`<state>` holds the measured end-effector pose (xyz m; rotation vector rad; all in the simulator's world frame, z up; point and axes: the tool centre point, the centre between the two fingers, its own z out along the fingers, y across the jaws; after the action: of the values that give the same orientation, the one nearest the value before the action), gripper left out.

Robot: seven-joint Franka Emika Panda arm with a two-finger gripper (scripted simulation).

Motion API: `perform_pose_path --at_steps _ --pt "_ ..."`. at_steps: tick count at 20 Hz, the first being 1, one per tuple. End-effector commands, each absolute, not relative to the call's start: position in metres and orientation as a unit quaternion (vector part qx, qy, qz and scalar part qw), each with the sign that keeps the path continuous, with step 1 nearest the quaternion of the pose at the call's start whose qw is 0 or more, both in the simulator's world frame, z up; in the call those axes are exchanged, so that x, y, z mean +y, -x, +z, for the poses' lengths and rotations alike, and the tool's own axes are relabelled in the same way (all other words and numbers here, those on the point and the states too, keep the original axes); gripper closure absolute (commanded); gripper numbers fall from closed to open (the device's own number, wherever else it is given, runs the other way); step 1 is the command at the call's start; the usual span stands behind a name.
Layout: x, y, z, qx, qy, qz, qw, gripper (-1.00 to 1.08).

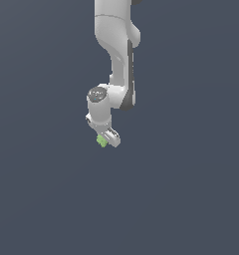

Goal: Pick up the object and move it to a goal position.

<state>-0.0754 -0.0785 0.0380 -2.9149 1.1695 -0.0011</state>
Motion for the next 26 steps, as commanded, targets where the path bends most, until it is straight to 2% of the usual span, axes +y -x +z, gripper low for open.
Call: perform_pose_path --at_steps 1,12,26 --pt "-0.079 0.076 0.037 0.373 0.928 0.000 0.000 1.08" --pt "-0.053 0.067 0.067 0.372 0.928 0.000 0.000 1.08" --pt "0.045 0.033 0.183 0.373 0.928 -0.001 -0.001 1.08"
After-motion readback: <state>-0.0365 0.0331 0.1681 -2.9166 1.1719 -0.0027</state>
